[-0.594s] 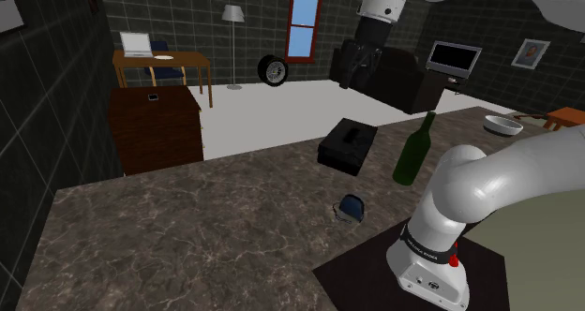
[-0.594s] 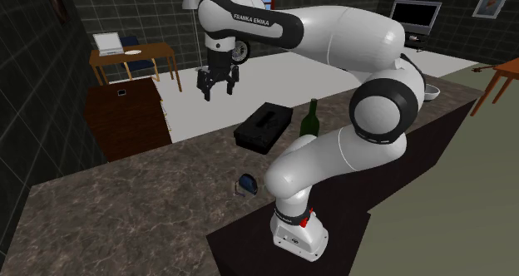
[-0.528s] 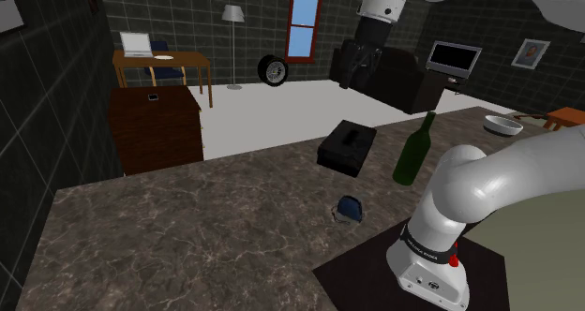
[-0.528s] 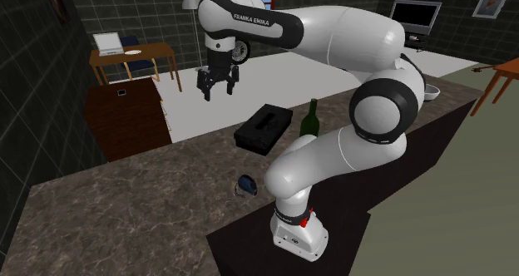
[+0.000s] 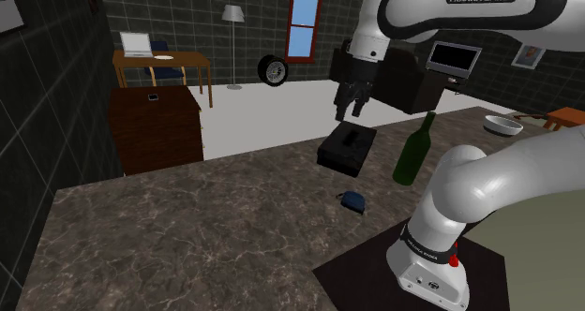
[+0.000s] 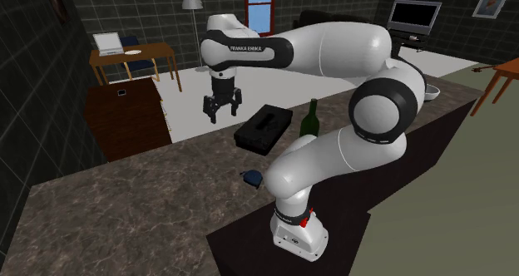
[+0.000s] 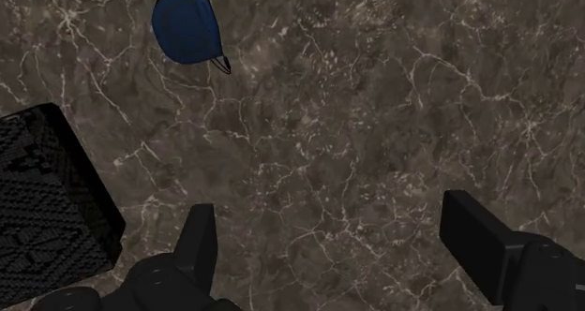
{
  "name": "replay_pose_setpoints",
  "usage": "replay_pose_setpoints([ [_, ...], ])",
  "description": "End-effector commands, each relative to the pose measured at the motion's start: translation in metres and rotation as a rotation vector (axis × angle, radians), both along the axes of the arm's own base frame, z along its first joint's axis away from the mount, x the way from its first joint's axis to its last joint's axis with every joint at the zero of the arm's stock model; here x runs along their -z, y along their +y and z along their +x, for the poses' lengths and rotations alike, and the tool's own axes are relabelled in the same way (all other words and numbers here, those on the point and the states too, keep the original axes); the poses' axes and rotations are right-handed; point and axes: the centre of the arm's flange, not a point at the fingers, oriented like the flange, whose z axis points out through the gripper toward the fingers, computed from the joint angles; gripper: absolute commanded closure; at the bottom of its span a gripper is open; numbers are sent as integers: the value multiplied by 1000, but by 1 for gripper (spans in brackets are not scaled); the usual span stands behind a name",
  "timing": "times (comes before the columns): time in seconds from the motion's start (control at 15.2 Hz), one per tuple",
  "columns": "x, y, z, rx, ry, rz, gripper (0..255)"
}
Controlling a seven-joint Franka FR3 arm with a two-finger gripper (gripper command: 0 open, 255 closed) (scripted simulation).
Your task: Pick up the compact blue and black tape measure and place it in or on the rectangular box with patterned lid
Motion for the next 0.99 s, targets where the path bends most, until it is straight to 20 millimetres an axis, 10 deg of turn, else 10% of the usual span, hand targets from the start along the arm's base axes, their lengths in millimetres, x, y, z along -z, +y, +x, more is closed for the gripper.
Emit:
replay_pose_setpoints([
  [0.0, 27, -4, 2, 0, 23, 0, 0],
  [0.92, 210, -21, -9, -2, 186, -2, 0],
])
